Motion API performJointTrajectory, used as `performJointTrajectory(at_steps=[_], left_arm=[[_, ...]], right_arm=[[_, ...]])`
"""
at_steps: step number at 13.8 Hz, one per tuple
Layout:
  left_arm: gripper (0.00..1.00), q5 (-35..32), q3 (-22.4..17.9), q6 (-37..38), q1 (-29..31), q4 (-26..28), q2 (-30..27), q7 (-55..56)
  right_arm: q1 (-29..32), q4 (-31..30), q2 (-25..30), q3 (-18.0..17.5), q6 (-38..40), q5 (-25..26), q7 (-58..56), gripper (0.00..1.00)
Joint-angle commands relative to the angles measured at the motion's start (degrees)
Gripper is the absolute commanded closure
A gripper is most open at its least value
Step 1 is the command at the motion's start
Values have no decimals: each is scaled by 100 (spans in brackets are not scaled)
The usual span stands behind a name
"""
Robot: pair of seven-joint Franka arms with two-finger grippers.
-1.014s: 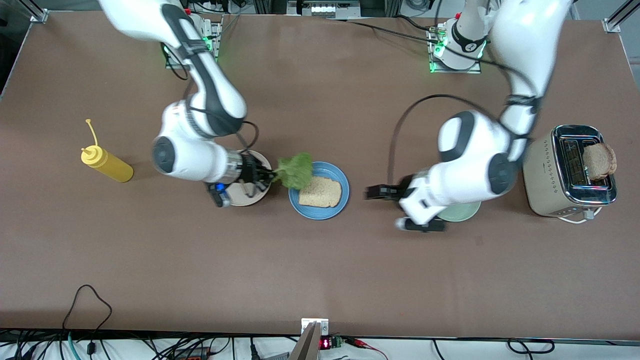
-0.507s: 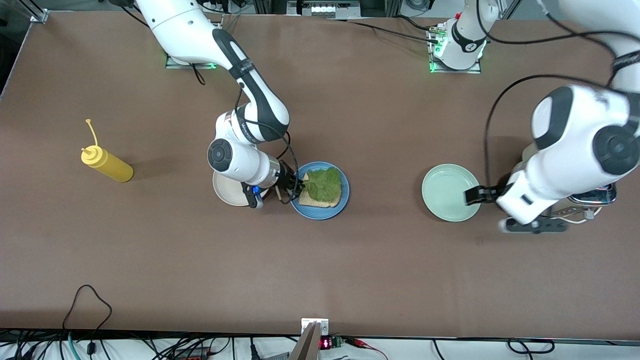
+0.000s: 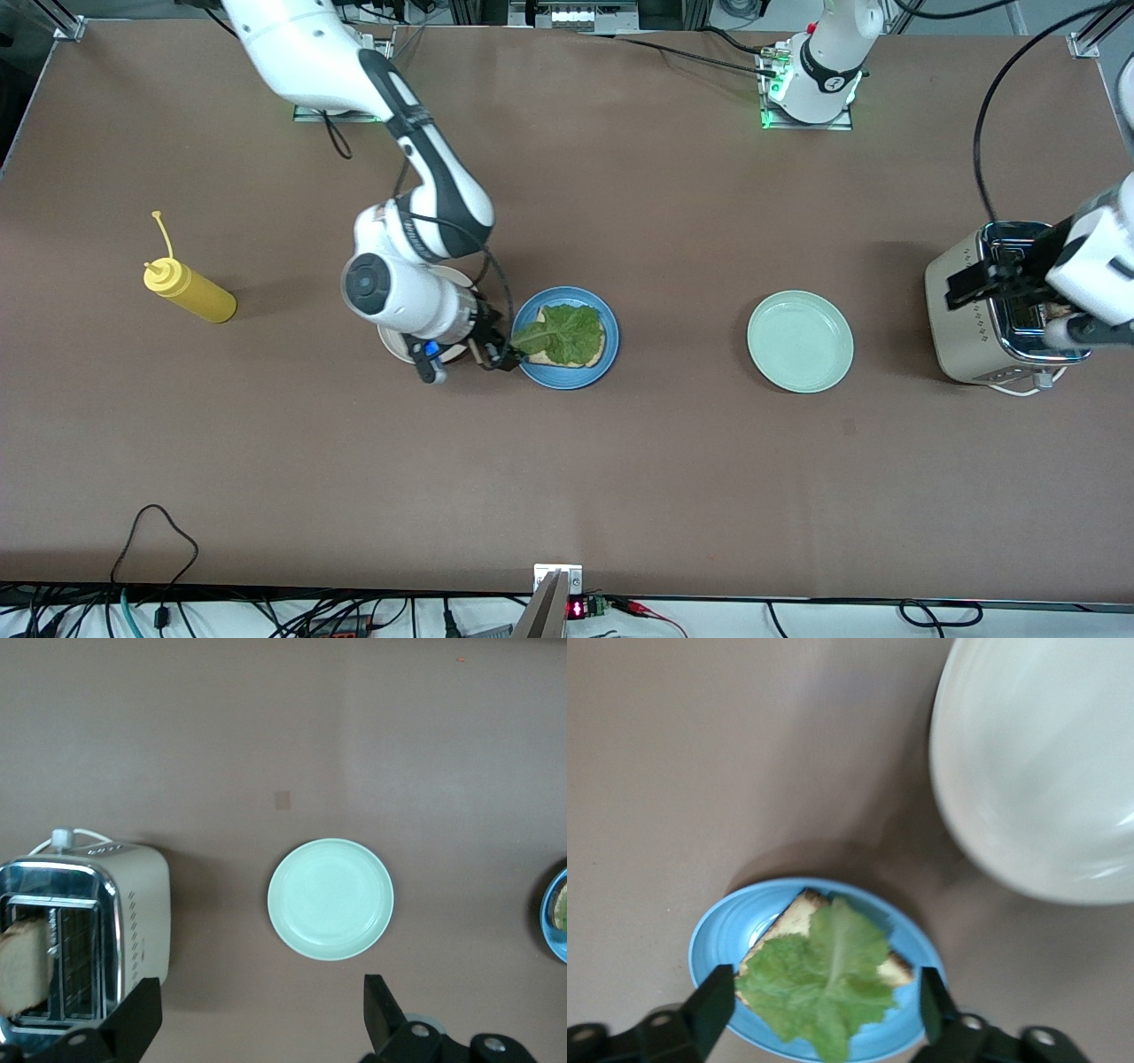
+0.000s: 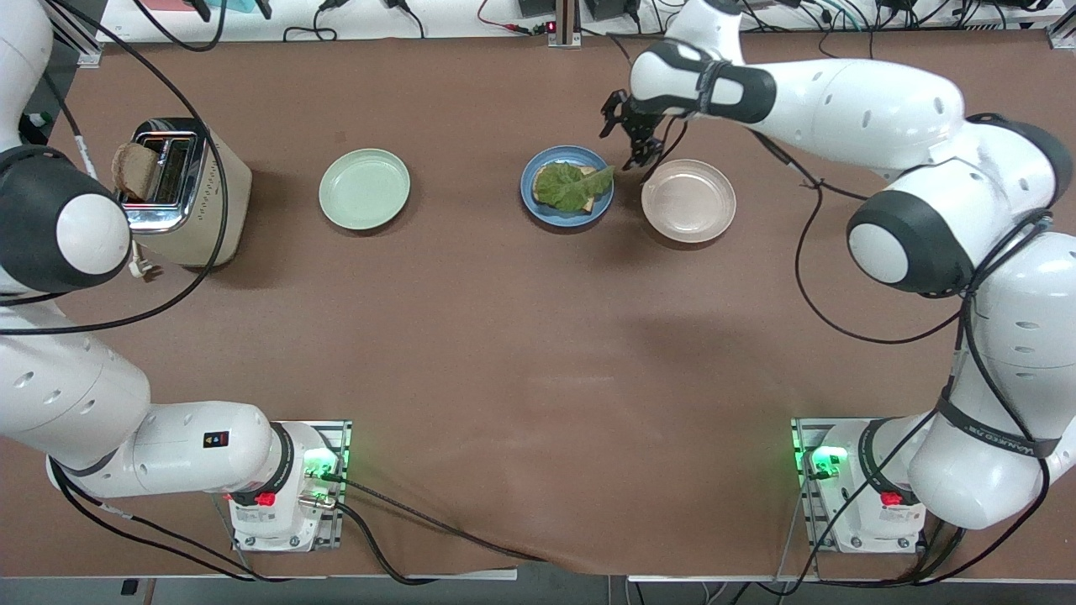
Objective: Make sandwich in blue plate with both arms
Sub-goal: 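Withdraw the right gripper toward the mustard bottle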
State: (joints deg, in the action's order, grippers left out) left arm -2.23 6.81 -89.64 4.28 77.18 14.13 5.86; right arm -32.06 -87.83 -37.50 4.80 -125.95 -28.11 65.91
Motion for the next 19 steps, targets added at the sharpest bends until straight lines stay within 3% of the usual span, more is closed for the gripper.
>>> performJointTrajectory(at_steps=[1,6,9,14,19], left_arm=[[0,92,-180,-211,-104,963,-699,-121],[0,92,-171,-756,-86,1957,-1411,-251],[0,92,-171,-669,-77,2099,-1606,-314],[0,100,-171,-519,29,2091,-1624,-340],[0,109,-153,-537,20,2091,-1624,-270]], right_arm=[[497,-85,602,-14,938,271,-1242,0],[1298,-129,1366,-14,2678,1192,-3450,0],[1578,-208,1762,-14,3295,1773,-4399,0],[2685,-542,2316,-23,4104,1801,-6790,0],[3240,-1209,2826,-14,4202,2029,-7715,0]])
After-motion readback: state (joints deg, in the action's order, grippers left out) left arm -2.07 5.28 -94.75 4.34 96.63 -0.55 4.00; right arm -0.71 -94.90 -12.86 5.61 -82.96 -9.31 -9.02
